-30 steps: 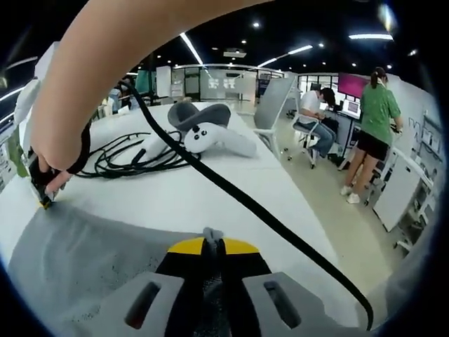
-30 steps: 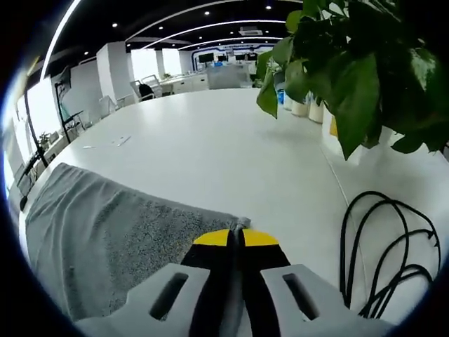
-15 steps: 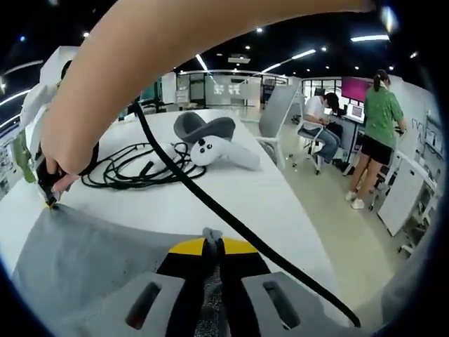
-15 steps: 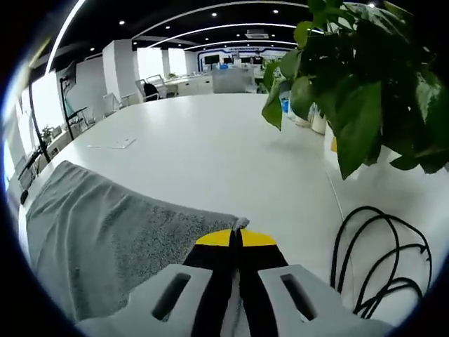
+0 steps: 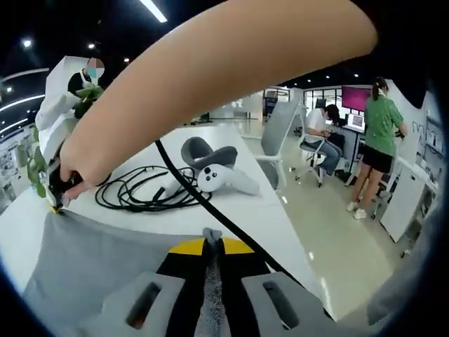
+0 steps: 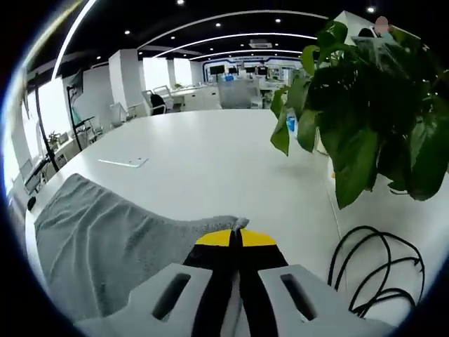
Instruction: Fold the towel on the table until its edges align and the towel forms a compact rectangular stack.
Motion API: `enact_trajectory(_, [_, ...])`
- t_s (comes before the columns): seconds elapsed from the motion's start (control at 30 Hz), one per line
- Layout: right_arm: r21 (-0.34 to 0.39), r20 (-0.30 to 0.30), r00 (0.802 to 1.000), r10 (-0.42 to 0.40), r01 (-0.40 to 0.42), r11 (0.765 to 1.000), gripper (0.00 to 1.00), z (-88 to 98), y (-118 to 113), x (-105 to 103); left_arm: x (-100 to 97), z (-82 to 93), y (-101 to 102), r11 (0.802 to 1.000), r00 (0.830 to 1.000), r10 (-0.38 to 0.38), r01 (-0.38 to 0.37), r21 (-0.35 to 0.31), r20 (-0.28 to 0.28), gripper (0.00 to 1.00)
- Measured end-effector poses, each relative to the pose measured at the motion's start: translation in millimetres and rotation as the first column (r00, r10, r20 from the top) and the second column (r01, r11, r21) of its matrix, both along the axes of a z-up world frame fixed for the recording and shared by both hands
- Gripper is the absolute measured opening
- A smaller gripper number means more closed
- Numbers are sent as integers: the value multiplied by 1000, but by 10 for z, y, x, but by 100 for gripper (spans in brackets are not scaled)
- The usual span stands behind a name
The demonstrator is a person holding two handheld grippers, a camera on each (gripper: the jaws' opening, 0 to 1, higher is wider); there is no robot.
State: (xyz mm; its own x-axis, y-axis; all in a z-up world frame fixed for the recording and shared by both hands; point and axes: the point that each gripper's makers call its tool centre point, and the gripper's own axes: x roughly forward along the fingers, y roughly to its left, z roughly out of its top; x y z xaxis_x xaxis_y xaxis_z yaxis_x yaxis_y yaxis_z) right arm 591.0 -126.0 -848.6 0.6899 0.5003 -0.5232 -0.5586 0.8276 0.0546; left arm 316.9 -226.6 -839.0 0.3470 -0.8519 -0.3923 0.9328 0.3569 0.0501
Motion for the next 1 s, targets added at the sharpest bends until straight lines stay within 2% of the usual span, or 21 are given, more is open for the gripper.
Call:
enact_trajectory(0.3, [17, 32, 999, 42, -42, 999, 0, 234, 119, -88, 53, 234, 197, 997, 997, 70, -69, -36, 16, 7])
enact_trajectory(0.47, [47, 49, 998, 35, -37, 998, 0, 387, 163, -101, 22, 424, 283, 994, 995, 89, -87, -63, 34, 7])
enact_trajectory(0.57, [66, 79, 996, 50, -55, 996, 0, 534, 236, -113, -7, 574, 341, 989, 995, 101, -98, -106, 23, 7])
enact_trajectory(0.6, [73, 85, 995, 51, -58, 996, 0, 577, 259, -118, -19, 620, 379, 990, 994, 103, -98, -102, 43, 7])
enact_trajectory(0.8, [96, 116, 990, 74, -85, 992, 0, 810, 433, -171, -42, 834, 594, 984, 987, 140, -130, -119, 82, 7])
enact_trajectory(1.0, [119, 135, 987, 86, -102, 988, 0, 1008, 573, -248, -102, 1012, 810, 972, 979, 186, -171, -163, 87, 7])
